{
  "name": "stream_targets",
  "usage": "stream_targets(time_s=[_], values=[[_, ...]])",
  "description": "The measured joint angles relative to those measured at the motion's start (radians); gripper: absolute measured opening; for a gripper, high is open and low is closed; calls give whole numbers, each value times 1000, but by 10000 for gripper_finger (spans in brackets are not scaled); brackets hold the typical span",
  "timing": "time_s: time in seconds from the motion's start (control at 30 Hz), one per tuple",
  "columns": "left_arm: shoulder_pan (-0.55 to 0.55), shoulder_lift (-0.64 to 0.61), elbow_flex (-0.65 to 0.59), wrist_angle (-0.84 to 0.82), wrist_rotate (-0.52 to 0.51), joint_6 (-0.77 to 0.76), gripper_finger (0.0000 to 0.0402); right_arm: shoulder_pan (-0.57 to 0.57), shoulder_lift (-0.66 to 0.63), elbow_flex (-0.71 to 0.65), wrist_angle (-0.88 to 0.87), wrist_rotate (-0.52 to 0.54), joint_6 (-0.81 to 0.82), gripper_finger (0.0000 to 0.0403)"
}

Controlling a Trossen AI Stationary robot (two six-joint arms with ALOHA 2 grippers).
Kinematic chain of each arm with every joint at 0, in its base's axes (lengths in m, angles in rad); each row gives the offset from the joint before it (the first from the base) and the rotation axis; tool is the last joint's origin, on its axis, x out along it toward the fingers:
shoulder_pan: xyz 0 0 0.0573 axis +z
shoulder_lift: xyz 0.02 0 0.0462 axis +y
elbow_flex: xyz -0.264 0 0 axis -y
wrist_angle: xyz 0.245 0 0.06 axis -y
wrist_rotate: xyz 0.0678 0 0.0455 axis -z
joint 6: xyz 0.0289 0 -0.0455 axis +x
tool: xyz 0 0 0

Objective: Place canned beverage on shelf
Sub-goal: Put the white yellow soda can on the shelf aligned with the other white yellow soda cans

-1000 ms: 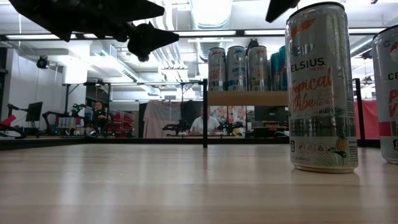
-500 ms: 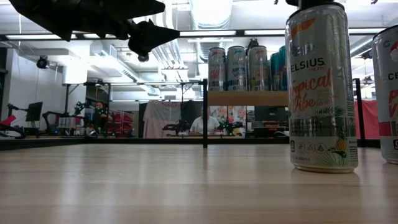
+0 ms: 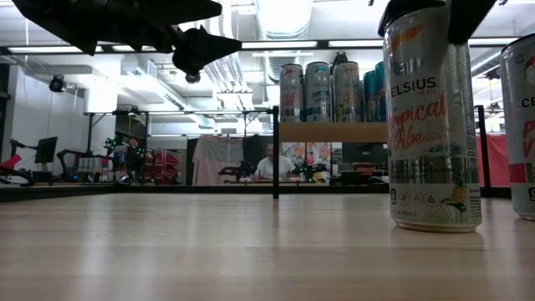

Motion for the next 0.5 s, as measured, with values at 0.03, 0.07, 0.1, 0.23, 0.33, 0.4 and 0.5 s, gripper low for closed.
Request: stream_targets(time_s=[0.03,0.07,0.1,0.23,0.33,0.4,0.5], values=[[0,0,0,0,0,0,356,-2,7,0,0,-1,1,363],[0,0,0,0,0,0,356,-4,13,0,0,0,1,362],[0,0,0,1,0,0,356,-9,21,0,0,-2,1,359],[0,0,0,8,0,0,356,-33,31,0,-3,-7,-1,315],[0,0,0,7,0,0,356,-58,25,2,1,-10,-25,259],[0,0,0,7,1,3,356,-75,23,8,-3,-11,-63,239],[0,0,0,7,1,4,356,-103,17,31,-1,-11,-150,239]])
